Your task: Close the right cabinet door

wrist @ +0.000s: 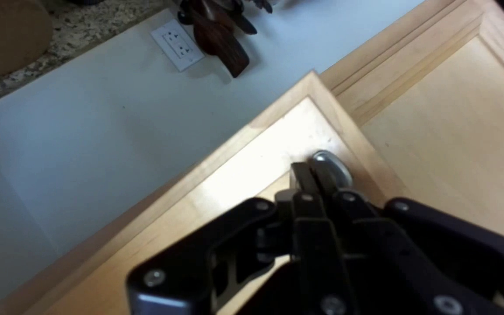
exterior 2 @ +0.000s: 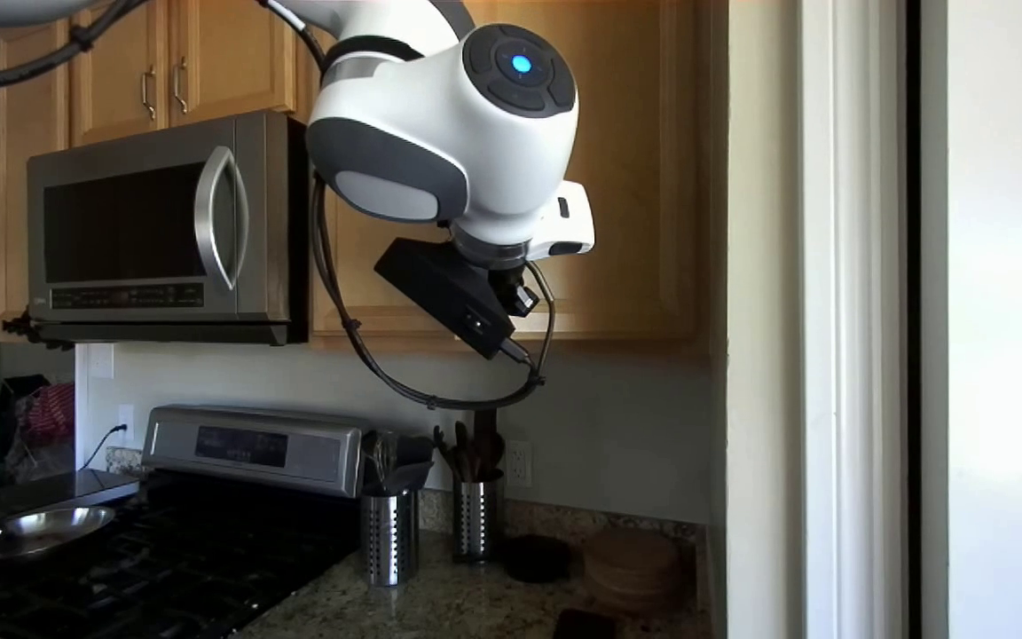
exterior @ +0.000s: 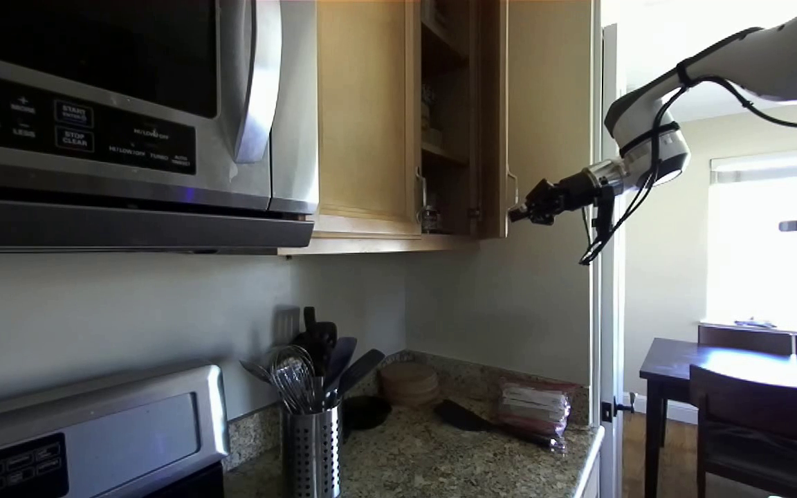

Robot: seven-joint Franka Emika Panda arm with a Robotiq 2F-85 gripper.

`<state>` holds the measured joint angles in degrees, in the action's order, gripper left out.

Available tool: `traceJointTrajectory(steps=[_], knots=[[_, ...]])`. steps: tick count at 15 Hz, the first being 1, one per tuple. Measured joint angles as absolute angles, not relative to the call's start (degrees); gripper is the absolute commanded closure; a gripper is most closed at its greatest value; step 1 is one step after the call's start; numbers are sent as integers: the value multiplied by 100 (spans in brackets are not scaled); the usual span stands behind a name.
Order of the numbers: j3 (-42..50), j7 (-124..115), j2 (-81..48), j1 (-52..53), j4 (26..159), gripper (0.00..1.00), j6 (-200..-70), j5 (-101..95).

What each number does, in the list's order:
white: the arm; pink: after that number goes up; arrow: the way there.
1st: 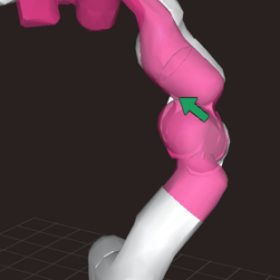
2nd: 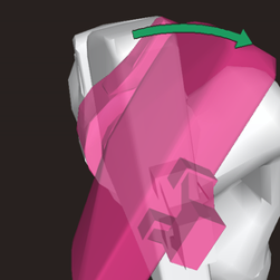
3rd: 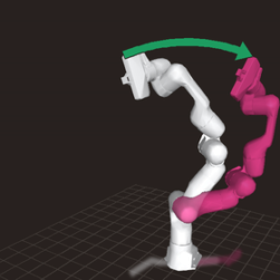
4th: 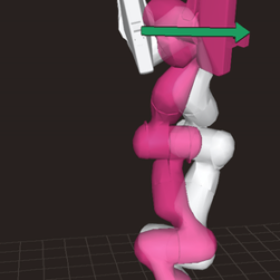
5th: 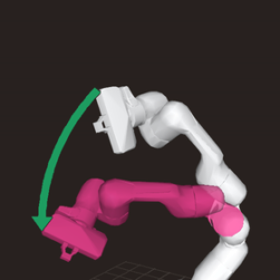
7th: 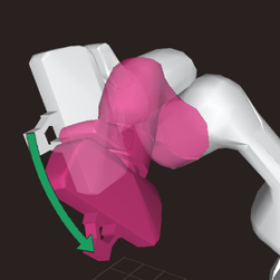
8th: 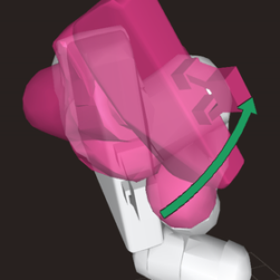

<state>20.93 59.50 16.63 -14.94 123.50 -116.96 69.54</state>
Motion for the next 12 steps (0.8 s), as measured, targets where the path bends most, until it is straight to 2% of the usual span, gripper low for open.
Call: traceJointTrajectory(steps=[5, 12], knots=[[1873, 5959, 1788, -1494, 12350, 95, -11546, 7346], [1387, 6298, 1821, -1494, 12344, 95, -12317, 7433]])
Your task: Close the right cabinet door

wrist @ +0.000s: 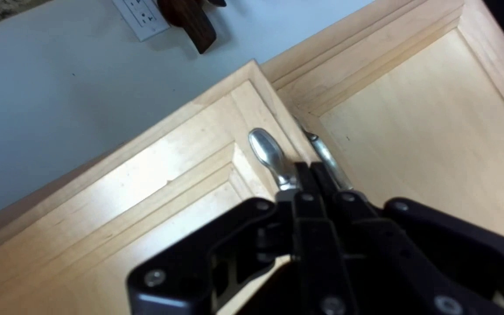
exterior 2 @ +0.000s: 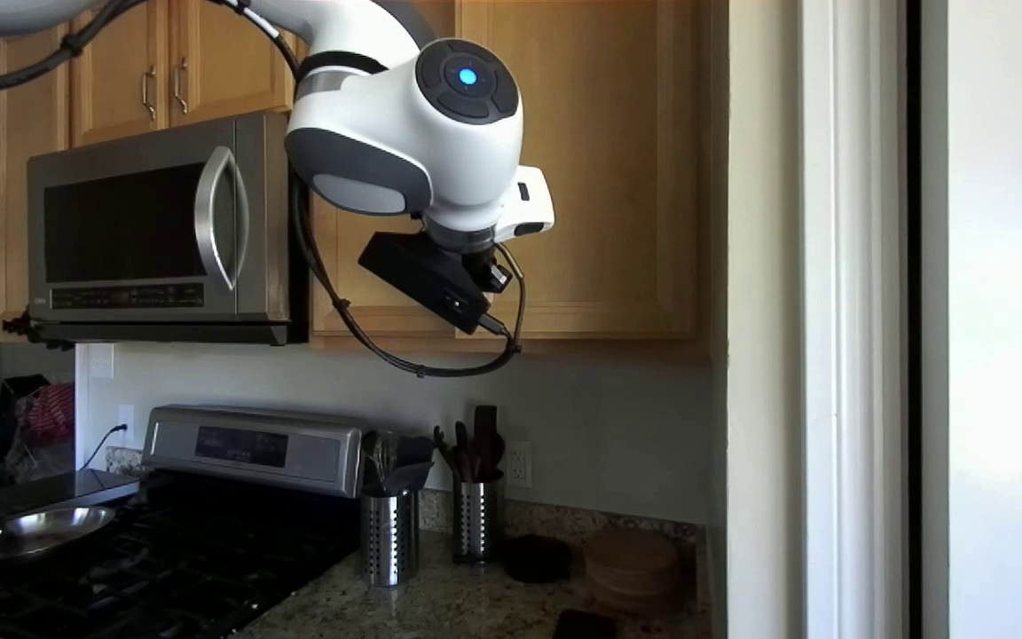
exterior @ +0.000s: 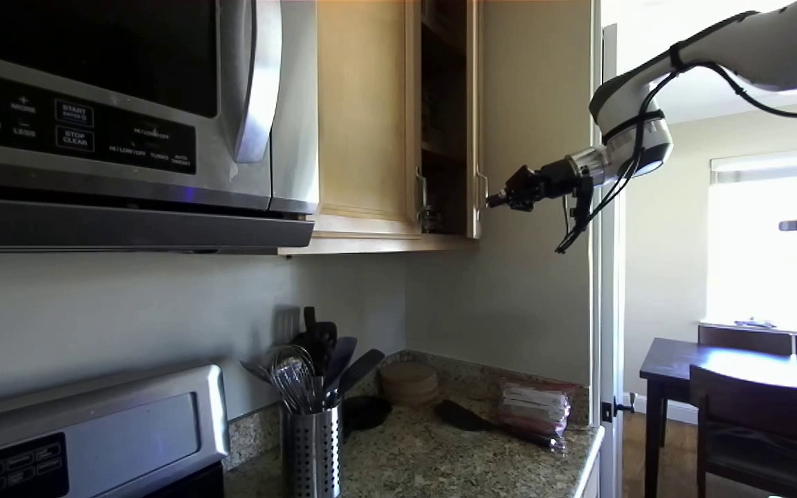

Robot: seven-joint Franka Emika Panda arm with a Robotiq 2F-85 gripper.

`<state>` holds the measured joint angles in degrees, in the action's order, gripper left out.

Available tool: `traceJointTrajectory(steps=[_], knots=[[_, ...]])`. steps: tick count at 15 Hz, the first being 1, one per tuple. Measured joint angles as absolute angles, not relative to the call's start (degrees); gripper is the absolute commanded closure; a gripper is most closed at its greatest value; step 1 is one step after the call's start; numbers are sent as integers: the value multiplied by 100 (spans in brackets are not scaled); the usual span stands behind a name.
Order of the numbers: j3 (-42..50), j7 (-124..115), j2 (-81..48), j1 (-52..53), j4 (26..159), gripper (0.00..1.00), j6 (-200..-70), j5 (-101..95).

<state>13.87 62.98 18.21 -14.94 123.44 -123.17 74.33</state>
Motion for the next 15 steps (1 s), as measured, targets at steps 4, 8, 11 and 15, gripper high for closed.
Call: traceJointTrajectory(steps=[4, 8, 11, 15], knots=[[1412, 6695, 1803, -1509, 12344, 95, -12789, 7386], [1438, 6996, 1782, -1496, 12344, 94, -13065, 7526], [1352, 7259, 1719, -1410, 12319, 95, -13219, 7731], [1181, 7659, 1554, -1217, 12131, 95, -13437, 8095]])
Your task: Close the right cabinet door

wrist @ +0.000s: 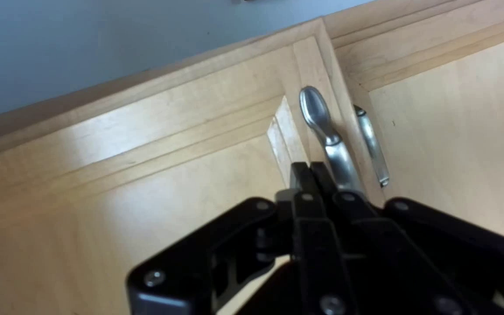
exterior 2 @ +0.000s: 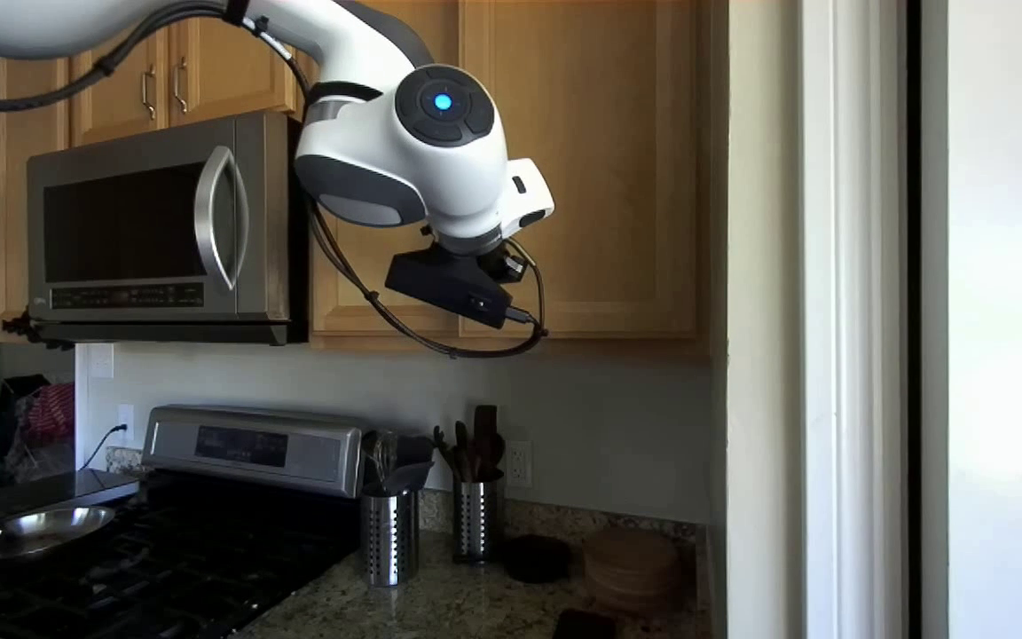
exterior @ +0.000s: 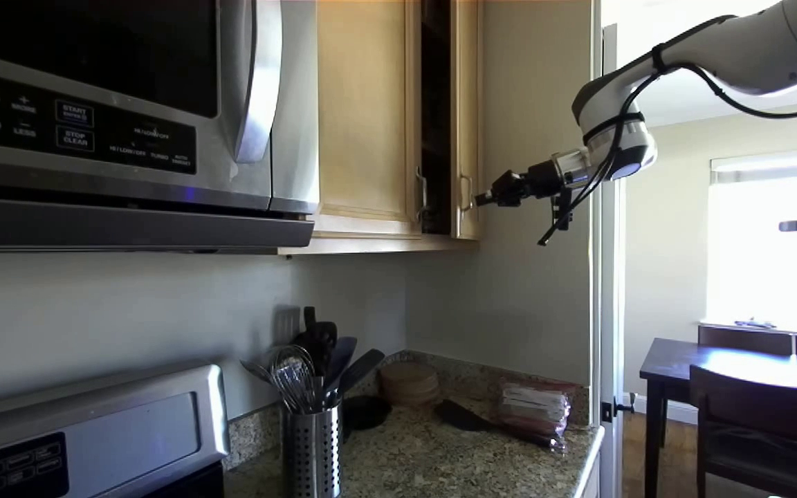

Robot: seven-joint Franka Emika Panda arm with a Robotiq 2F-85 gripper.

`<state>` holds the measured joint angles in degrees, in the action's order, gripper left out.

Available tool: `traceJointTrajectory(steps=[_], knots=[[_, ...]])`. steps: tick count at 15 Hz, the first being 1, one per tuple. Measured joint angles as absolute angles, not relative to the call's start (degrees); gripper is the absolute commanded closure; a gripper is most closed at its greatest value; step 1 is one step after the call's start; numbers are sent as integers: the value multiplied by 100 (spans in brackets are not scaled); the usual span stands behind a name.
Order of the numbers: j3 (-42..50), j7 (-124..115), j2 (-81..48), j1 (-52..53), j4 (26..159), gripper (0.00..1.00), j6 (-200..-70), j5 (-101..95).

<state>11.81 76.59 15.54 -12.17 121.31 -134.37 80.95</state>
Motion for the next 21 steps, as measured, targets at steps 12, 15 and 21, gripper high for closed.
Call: traceJointTrajectory(steps=[12, 15, 21], knots=[[804, 9119, 467, -957, 11149, 95, -13837, 9223], [755, 9264, 258, -931, 10926, 95, -13916, 9284], [944, 8959, 290, -1061, 11160, 94, -14041, 8036]])
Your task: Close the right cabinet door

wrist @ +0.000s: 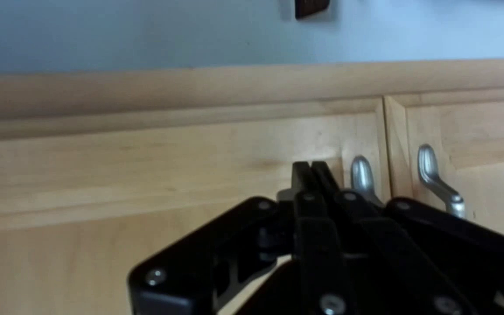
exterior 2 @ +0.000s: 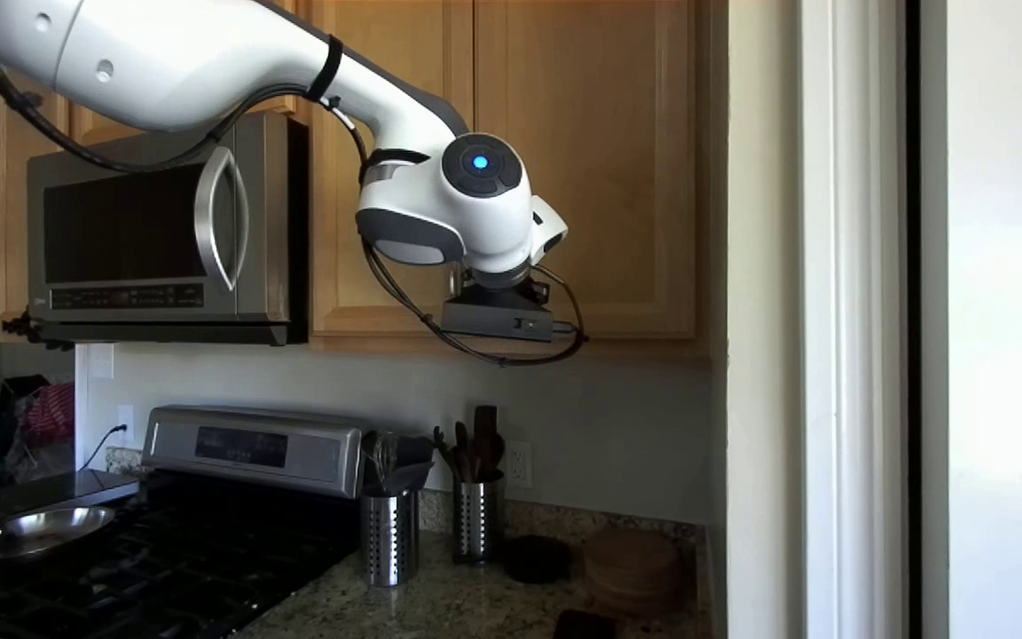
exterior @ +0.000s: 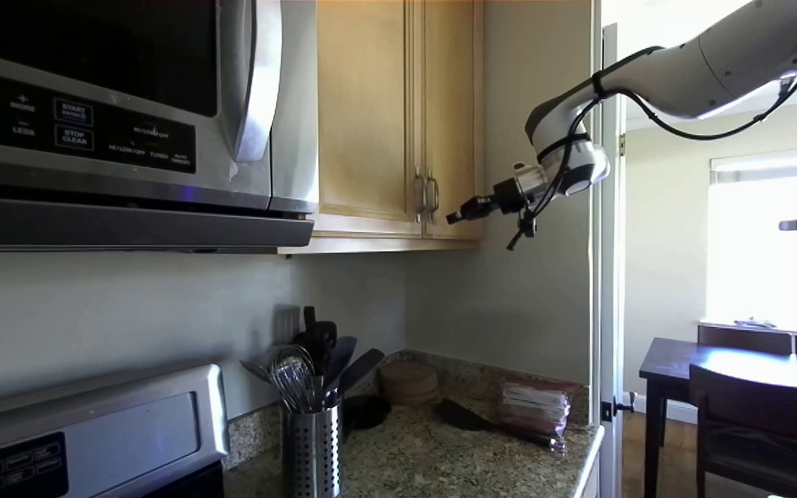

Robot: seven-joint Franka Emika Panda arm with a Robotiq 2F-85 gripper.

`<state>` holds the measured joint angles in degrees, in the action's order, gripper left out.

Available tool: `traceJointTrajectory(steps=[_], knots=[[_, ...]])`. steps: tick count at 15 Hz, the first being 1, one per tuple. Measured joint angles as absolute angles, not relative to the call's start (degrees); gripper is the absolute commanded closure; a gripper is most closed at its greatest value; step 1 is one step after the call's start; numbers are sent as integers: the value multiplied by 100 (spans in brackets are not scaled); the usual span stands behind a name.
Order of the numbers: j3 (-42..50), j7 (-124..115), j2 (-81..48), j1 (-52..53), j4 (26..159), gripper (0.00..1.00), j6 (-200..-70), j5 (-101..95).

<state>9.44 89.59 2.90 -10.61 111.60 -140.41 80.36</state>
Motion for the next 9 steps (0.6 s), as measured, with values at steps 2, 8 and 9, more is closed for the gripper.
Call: traceJointTrajectory(steps=[2, 8, 9], knots=[[1066, 8535, 412, -1208, 11420, 87, -14040, 7142], [1313, 6981, 1079, -1504, 12229, 42, -13982, 4410], [1345, 6698, 1206, -1509, 12335, 36, -13909, 3994]])
